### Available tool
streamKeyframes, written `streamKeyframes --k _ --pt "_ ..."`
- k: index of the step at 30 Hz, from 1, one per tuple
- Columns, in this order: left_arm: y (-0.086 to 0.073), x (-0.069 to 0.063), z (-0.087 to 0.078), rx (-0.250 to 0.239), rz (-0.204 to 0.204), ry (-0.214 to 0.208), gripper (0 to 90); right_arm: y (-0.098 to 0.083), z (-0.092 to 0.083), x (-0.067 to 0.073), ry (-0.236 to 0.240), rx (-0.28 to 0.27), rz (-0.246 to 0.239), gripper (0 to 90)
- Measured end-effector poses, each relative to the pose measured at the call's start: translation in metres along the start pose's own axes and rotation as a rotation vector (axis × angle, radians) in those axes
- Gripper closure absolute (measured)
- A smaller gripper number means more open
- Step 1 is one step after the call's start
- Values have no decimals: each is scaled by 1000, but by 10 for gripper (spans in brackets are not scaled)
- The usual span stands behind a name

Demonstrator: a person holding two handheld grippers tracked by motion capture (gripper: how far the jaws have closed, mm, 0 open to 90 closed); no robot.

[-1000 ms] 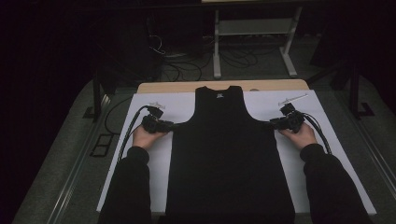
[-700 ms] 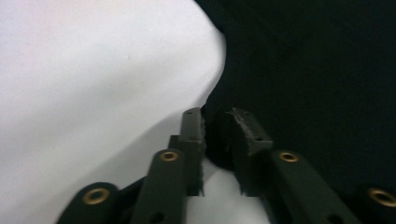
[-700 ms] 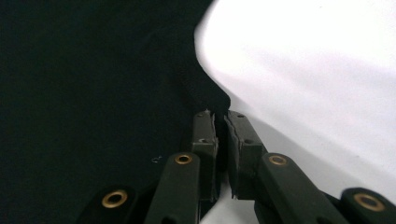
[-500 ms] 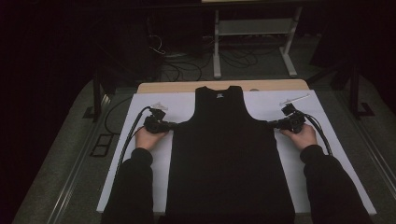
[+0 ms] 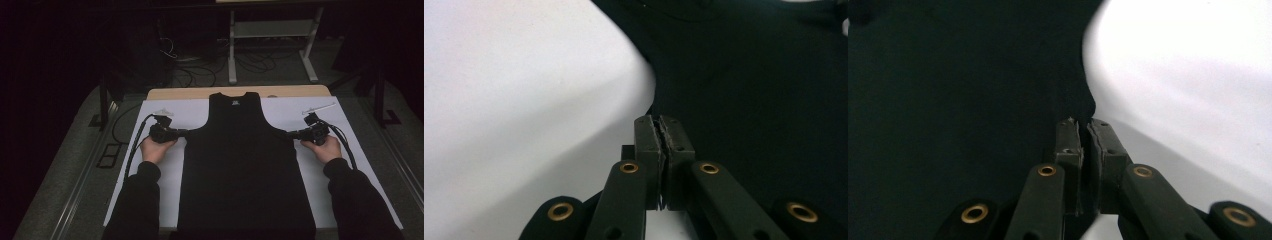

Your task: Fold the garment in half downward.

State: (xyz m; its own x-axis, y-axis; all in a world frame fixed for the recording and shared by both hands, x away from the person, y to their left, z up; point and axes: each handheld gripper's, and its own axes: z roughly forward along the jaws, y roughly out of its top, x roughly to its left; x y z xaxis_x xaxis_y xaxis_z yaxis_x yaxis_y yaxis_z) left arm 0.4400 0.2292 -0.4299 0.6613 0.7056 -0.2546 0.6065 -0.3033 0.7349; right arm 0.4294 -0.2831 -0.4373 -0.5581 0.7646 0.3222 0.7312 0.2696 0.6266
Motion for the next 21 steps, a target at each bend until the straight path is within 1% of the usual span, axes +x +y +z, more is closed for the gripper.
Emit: streamKeyframes --k 2,4,5,8,10,14,17,21 --pt "0 0 -3 -16 -19 -13 868 -1 -2 3 -2 -8 -1 827" --pt "-1 1 -6 -28 -43 -24 868 -3 -4 4 8 -19 4 826" --pt "-2 1 -7 -33 -48 -29 868 -3 -5 4 10 -21 13 827" --pt "-4 3 -9 -29 -64 -29 868 -6 -9 3 19 -36 24 826" --pt "-6 4 -10 -44 -82 -42 867 -7 -11 2 23 -44 34 826" --pt "-8 6 -14 -60 -99 -52 867 -10 -14 0 34 -55 51 826" --pt "-10 6 -16 -87 -134 -68 867 -11 -17 -2 45 -73 62 826" --pt "-11 5 -17 -90 -141 -65 866 -12 -21 -2 51 -85 69 826"
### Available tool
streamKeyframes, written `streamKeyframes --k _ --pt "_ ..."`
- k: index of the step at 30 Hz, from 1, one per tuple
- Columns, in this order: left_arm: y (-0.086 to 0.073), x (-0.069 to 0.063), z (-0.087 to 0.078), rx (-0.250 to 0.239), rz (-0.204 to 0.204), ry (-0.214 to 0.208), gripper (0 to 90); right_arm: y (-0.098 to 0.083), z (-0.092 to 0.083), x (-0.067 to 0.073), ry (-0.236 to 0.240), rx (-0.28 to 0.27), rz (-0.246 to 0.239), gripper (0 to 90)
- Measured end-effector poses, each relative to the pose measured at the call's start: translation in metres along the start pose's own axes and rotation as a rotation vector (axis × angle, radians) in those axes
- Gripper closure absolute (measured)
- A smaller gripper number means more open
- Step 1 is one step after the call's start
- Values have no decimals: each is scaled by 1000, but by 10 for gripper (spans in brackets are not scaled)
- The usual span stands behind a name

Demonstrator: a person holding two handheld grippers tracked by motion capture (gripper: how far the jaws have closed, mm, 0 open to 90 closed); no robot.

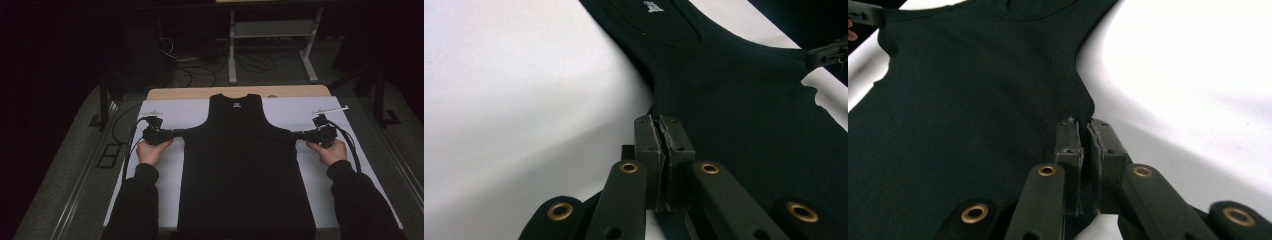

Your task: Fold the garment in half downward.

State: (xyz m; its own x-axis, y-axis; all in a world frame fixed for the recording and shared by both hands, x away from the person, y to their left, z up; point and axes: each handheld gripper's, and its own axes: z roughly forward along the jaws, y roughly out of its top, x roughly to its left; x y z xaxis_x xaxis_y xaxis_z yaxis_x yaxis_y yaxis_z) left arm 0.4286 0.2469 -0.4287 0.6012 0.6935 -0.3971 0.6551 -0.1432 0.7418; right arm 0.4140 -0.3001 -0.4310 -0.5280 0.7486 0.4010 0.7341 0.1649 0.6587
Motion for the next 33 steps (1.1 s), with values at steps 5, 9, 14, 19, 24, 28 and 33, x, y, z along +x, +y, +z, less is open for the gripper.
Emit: streamKeyframes --k 5,9,14,19,24,28,33 --pt "0 -1 -2 -2 -4 6 867 -1 -6 -2 -3 -29 13 826" --pt "-3 0 -5 -13 -23 1 867 -4 -10 -2 2 -43 30 826" --pt "-5 -2 -11 -30 -35 -18 866 -7 -15 2 10 -65 47 826" --pt "-8 -6 -16 -32 -44 -30 865 -10 -24 9 25 -79 43 826" --pt "-14 -10 -19 -27 -54 -38 865 -17 -29 14 28 -75 45 826" --pt "-17 -14 -23 -27 -59 -50 865 -21 -32 17 28 -71 47 825" --pt "-21 -18 -27 -26 -61 -59 865 -25 -34 19 31 -58 49 825"
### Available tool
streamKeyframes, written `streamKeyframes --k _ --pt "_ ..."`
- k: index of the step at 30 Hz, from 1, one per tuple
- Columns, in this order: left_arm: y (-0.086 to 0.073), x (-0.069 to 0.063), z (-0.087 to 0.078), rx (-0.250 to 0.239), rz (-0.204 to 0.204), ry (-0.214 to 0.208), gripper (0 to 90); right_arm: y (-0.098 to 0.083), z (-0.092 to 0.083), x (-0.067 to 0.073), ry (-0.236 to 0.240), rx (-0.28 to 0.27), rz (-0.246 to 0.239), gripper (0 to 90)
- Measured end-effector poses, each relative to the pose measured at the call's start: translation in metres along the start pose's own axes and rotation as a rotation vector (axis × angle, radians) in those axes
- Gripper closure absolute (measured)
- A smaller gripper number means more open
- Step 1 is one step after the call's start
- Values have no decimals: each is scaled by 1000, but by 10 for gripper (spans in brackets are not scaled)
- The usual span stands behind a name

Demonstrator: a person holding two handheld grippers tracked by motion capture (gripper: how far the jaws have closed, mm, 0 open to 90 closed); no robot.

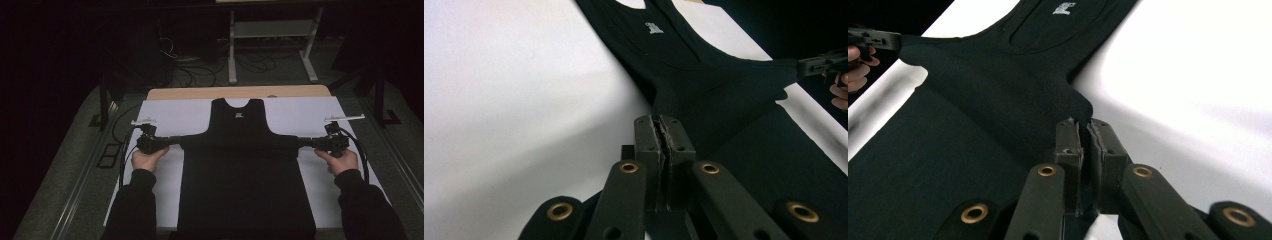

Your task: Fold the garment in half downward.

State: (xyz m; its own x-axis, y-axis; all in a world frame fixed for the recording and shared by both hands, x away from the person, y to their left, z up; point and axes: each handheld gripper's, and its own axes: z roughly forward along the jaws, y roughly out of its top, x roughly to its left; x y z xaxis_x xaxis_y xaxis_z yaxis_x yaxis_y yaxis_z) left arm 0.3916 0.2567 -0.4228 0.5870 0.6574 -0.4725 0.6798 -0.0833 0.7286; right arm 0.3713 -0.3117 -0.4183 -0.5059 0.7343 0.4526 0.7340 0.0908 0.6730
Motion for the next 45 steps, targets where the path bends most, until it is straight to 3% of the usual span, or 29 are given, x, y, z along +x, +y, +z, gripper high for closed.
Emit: streamKeyframes --k 8,19,34,45 --pt "-10 -2 -5 8 -25 -21 865 -6 -3 4 6 14 3 825" --pt "-20 -9 -10 35 -25 -32 865 -15 -8 11 15 25 0 823" --pt "-40 -25 -15 125 -23 -52 865 -34 -14 17 26 76 31 824" --pt "-51 -28 -13 204 -48 -63 865 -46 -16 19 36 129 64 824"
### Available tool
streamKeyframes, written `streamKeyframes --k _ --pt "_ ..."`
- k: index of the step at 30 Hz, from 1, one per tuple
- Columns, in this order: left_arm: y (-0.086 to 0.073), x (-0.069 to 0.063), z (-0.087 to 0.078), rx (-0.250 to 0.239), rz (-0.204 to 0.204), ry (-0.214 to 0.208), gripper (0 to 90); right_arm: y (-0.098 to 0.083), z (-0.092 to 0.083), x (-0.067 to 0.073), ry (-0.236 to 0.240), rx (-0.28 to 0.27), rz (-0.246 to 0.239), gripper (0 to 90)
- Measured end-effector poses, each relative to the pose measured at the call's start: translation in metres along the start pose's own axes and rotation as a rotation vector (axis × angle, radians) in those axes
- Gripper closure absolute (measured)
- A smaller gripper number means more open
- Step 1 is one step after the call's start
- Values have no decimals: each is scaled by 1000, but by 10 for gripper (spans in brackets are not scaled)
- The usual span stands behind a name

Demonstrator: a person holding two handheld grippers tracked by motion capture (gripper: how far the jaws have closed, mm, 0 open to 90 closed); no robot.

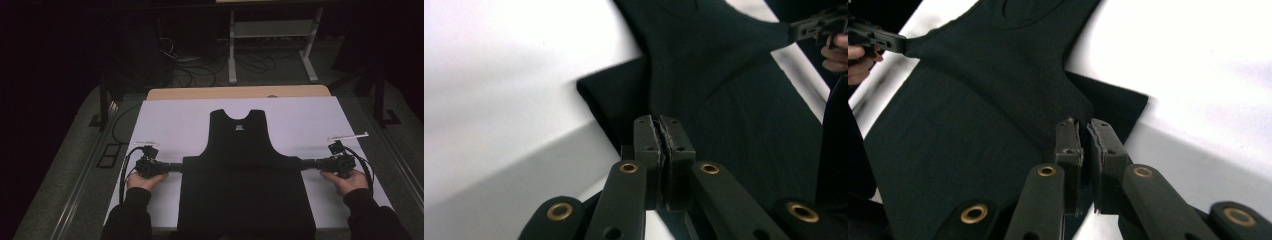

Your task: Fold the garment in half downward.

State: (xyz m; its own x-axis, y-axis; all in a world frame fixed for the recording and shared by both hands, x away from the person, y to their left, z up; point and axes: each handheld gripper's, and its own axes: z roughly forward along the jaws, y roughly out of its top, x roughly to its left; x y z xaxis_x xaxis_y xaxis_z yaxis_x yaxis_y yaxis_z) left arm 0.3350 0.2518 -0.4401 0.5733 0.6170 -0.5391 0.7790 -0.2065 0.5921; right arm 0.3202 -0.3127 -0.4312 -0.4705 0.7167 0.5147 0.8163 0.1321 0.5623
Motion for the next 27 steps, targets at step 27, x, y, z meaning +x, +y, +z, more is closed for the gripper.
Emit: streamKeyframes --k 27 --pt "-5 -3 -15 -45 -20 12 866 -13 -15 3 -20 -44 24 825"
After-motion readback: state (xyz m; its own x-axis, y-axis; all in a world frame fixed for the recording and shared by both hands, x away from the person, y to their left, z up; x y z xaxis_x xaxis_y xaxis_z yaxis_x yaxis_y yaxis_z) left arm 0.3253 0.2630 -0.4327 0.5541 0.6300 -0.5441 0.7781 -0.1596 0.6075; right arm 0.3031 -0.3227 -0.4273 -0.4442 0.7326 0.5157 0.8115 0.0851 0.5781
